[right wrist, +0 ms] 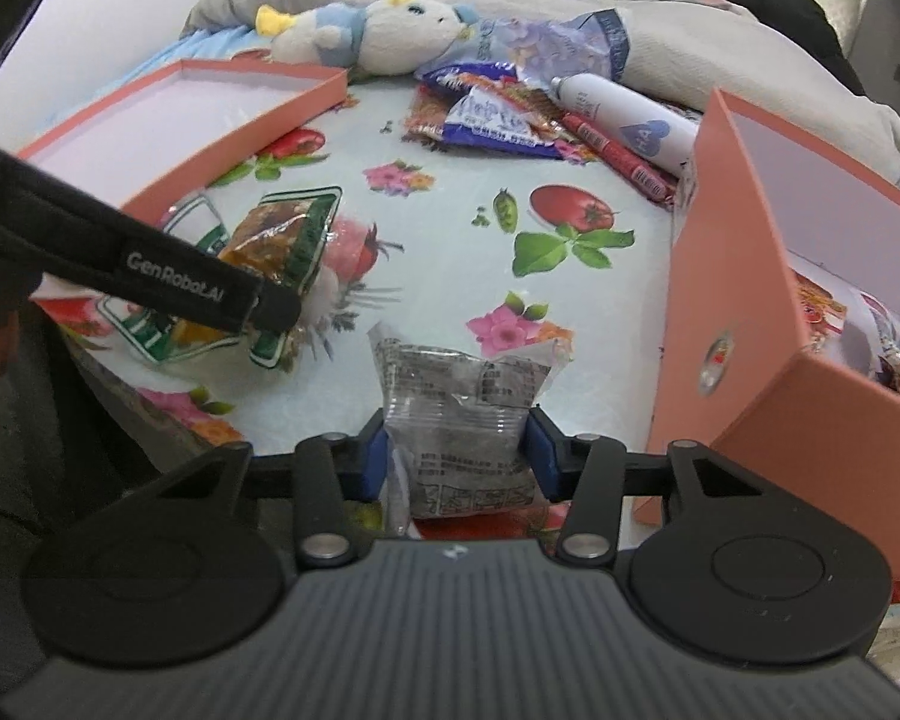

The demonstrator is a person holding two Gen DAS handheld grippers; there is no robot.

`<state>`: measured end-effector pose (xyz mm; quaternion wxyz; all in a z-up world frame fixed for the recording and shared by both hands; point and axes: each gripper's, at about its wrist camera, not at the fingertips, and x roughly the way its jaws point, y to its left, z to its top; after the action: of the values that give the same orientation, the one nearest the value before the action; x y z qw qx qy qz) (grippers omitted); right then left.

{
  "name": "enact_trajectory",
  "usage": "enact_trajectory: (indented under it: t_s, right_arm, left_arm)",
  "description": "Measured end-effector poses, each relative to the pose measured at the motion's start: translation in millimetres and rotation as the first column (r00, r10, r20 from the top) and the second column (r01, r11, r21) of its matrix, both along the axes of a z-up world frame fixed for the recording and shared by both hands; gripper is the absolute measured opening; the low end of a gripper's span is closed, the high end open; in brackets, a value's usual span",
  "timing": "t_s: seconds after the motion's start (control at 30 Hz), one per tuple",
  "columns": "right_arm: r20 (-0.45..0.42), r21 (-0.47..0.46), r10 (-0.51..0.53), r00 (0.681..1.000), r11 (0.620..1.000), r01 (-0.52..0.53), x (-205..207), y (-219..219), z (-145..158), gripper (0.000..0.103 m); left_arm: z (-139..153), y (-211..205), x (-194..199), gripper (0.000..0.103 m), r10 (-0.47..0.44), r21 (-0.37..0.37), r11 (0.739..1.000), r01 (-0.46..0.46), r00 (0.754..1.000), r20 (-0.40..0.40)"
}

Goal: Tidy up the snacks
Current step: 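Close left tool on green dried-tofu packet and lift it, then carry both held packets up and over the pink box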

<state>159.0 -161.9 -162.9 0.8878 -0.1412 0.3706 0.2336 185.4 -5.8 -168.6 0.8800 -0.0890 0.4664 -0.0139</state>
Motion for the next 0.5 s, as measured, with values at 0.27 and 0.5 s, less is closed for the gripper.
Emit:
enact_trajectory:
  t_s: [0.27, 0.5]
  right_arm:
    - [0.031, 0.06, -0.022, 0.999, 0.998, 0.021, -2.9, -12.0, 45.9, 0.049]
    - [0.079, 0.142, -0.076, 0.994, 0.988, 0.064, 5.8, -35.5, 95.6, 0.049]
  left_arm:
    - [50.2, -0.8, -5.8, 0.047, 0.051, -0.055, 0.997, -0.047, 0.996, 0.07]
    - [100.6, -13.8, -3.7, 0.047, 0.072, -0.099, 0.993, -0.058, 0.987, 0.141]
